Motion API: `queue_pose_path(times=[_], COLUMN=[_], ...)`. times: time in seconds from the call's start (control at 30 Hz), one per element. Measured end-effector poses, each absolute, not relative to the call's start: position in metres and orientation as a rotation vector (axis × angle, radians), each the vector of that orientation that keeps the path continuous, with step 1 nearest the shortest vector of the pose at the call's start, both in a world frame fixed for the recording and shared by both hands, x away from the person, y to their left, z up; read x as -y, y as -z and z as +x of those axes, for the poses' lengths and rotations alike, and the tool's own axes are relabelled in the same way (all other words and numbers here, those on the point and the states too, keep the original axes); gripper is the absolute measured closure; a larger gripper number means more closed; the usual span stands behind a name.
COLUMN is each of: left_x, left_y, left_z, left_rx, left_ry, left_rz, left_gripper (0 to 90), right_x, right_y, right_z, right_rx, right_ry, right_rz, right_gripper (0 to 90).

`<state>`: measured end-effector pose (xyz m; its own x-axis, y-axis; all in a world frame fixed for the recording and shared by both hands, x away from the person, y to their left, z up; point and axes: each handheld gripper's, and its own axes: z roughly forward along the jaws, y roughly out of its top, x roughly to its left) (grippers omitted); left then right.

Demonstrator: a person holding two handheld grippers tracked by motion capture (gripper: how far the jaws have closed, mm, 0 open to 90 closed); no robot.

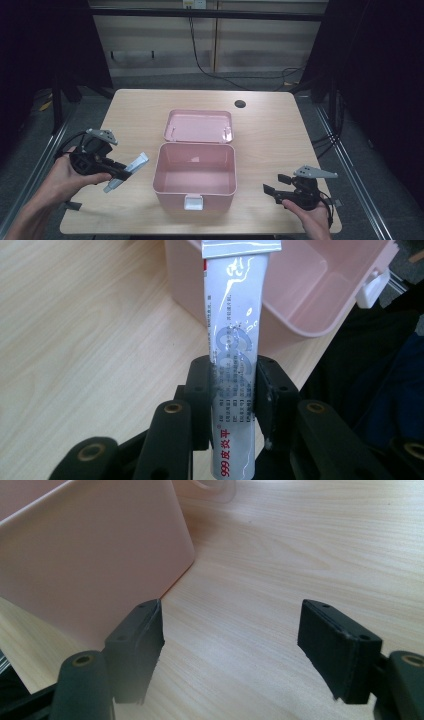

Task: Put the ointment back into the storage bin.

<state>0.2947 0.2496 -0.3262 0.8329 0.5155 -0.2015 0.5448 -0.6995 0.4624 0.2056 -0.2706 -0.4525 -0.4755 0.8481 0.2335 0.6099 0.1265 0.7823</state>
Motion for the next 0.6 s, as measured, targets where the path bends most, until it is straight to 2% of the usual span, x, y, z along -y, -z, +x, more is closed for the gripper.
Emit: queue_pose_path(times=[0.37,0.6], left_x=[-0.226,-0.207], left_y=[0.312,0.301], left_z=[0.300,0.302], left_rx=[-0.742,-0.680], left_ry=[0.071,0.066], left_rz=[2.502,2.540], left_gripper=[70.5,70.5], right_x=[0.270,0.273], right_y=[0.450,0.449], right_z=[0.205,0.204], right_rx=[-2.138,-2.128], right_ry=[-1.310,-1.346], right_rz=[1.403,1.384], right_gripper=[14.3,13.9])
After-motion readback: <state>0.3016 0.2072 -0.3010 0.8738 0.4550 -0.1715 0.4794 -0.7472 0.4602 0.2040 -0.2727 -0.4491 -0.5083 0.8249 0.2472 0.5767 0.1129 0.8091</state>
